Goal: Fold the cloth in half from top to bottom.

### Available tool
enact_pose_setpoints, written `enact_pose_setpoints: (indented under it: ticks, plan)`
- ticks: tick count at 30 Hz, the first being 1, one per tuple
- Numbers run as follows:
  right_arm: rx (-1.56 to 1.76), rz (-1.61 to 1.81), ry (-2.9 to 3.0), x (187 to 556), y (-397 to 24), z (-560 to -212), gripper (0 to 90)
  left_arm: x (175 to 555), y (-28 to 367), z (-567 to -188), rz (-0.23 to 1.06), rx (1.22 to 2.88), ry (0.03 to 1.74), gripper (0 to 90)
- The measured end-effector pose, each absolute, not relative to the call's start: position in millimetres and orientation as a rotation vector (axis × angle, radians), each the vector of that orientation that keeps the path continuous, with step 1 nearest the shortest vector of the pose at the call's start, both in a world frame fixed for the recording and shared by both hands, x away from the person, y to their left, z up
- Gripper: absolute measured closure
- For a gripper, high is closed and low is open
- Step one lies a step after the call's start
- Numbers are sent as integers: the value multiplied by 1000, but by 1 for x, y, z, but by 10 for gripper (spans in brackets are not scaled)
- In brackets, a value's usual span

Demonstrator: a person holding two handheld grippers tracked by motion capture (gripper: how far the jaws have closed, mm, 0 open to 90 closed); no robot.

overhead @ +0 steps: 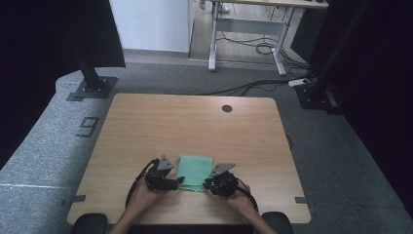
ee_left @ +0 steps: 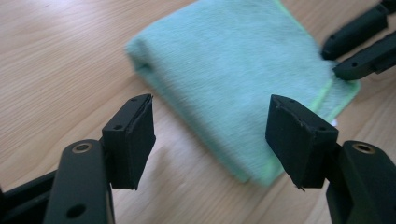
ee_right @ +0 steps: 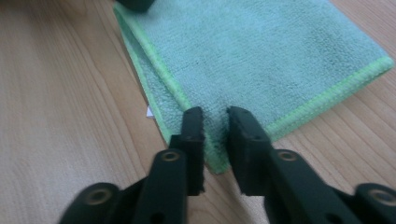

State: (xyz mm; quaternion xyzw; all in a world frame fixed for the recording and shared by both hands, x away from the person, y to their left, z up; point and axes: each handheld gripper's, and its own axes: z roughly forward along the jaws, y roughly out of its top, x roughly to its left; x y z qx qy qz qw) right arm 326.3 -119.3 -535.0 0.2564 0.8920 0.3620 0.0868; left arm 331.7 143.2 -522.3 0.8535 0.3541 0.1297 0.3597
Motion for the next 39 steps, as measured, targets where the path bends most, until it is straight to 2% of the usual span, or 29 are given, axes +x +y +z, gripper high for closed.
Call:
enact_pose_setpoints:
  ticks: [3,8,15,20,27,30,39]
  plan:
    - [751,1073,2647,324,-119,-532,845,334,146,-526,326,2206,936,323]
    - [753,1123,2641,318,-120,-522,845,333,145,-532,316,2224,948,315]
    - [784,1073,2663,320,-117,-535,764,333,150,-535,290,2222,972,303]
    - [796,1054,2636,325,-116,-537,763,338,149,-538,290,2224,980,282]
    - [845,1058,2603,340,-118,-539,750,351,147,-540,322,2209,988,268]
    - [860,1041,2582,347,-118,-539,702,358,146,-540,336,2208,993,249]
    - [917,1023,2545,369,-120,-540,648,381,143,-541,388,2206,1002,198]
